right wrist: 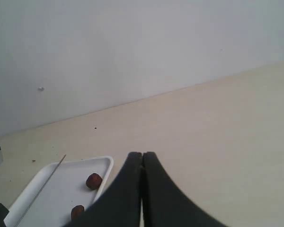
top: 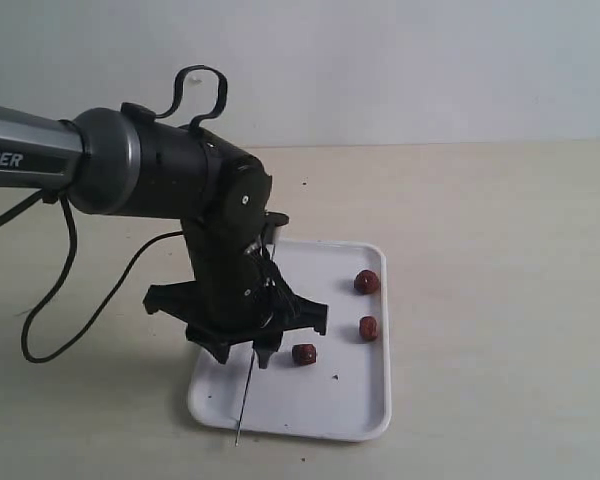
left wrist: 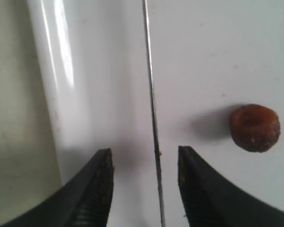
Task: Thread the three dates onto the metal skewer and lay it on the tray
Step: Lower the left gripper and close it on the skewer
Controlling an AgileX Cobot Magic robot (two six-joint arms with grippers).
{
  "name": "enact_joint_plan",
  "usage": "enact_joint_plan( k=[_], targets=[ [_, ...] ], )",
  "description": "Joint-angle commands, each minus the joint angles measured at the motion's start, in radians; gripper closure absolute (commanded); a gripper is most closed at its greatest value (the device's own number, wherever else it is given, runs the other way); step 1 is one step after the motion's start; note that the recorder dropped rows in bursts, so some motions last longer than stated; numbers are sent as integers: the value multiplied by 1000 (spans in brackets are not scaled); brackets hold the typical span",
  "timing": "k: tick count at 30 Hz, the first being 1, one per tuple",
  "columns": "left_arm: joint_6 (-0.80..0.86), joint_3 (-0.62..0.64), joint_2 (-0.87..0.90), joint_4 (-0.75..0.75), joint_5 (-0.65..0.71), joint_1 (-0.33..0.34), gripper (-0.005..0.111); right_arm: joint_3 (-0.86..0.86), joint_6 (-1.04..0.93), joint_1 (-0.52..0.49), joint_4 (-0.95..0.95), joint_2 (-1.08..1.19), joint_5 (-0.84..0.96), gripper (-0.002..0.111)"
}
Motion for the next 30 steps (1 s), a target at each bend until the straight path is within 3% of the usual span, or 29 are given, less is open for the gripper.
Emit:
enact_joint_plan(
  k=[1, 23, 26, 28, 29, 30],
  targets=[
    [2, -5, 2, 4, -2, 2, 62, 5, -10, -4, -7, -7, -9, 108],
    [23, -5, 46, -30, 13, 2, 64, 5, -10, -4, -7, -7, -9, 108],
    [23, -5, 46, -30, 13, 2, 76, 5, -10, -4, -7, -7, -9, 108],
    [23, -5, 46, -30, 13, 2, 89, 5, -10, -4, -7, -7, -9, 108],
    [19, -5, 44, -30, 14, 2, 103, 5, -10, -4, -7, -7, -9, 108],
    [19, -5, 43, -30, 14, 2, 107, 5, -10, -4, -7, -7, -9, 108]
  ],
)
